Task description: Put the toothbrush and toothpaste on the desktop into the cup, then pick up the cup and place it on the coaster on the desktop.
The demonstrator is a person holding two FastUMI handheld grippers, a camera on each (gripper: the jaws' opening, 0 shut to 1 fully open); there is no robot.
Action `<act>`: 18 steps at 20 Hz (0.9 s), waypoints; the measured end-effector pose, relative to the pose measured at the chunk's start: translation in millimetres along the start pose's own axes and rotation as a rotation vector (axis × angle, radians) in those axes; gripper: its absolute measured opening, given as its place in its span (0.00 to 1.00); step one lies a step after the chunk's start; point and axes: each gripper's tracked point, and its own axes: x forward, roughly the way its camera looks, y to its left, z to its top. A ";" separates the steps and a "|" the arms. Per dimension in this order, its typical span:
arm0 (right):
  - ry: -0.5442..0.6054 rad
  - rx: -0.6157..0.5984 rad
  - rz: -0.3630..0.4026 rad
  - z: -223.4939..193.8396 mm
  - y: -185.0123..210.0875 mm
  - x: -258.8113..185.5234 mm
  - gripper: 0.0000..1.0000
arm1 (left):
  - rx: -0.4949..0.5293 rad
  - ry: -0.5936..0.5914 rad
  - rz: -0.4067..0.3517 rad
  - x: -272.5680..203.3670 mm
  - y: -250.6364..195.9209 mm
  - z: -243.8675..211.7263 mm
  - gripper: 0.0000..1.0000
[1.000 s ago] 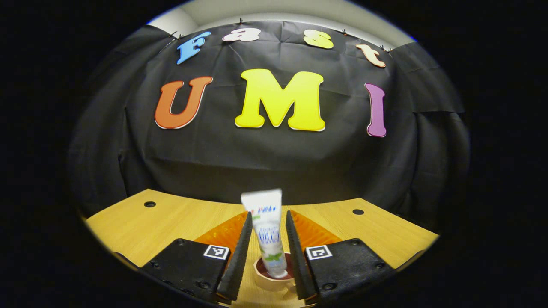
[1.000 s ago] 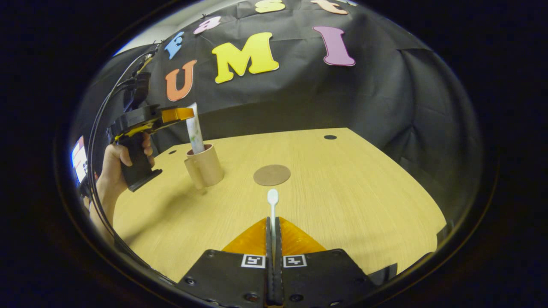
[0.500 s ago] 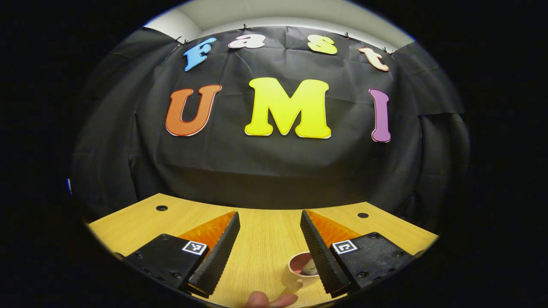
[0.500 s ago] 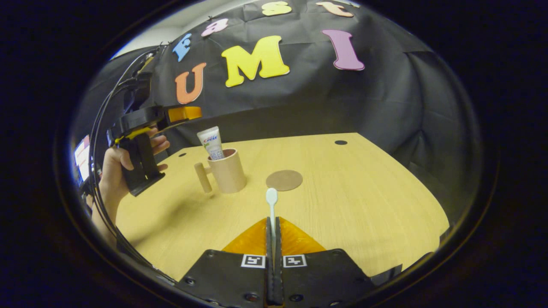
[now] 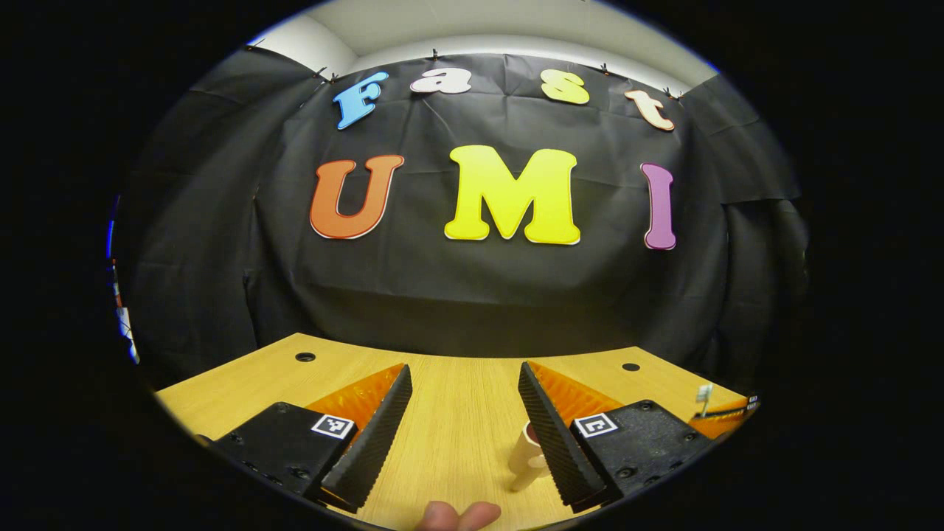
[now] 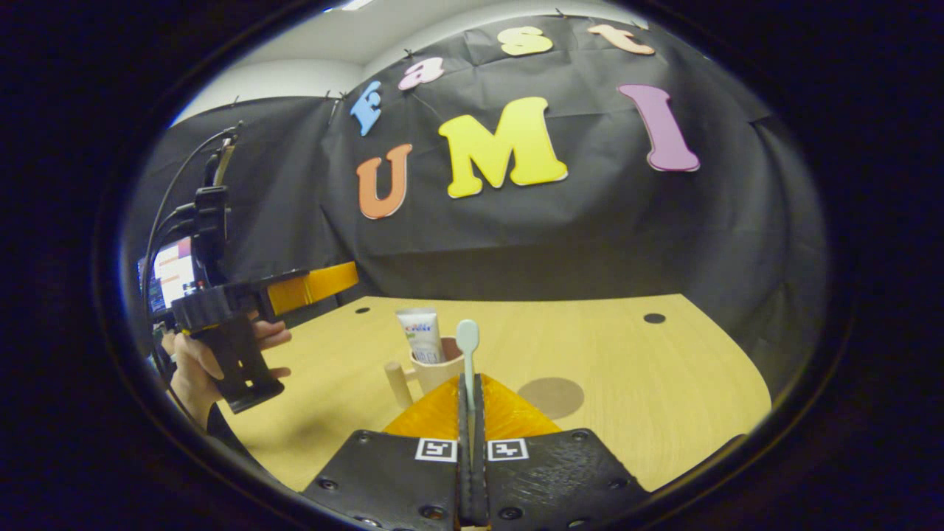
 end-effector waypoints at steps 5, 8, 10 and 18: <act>-0.142 -0.005 0.061 58.0 20.8 37.0 0.01 | -0.037 0.021 0.017 -20.0 17.0 -9.2 0.93; -0.216 0.004 0.062 89.5 21.4 51.4 0.00 | -0.034 0.011 0.034 -30.0 27.9 -6.2 0.93; -0.278 0.010 0.051 111.5 19.5 60.3 0.00 | -0.016 0.003 0.046 -32.7 33.1 -2.4 0.93; -0.316 -0.041 0.045 108.2 27.3 111.8 0.00 | -0.028 0.014 0.069 -39.0 46.6 -5.6 0.93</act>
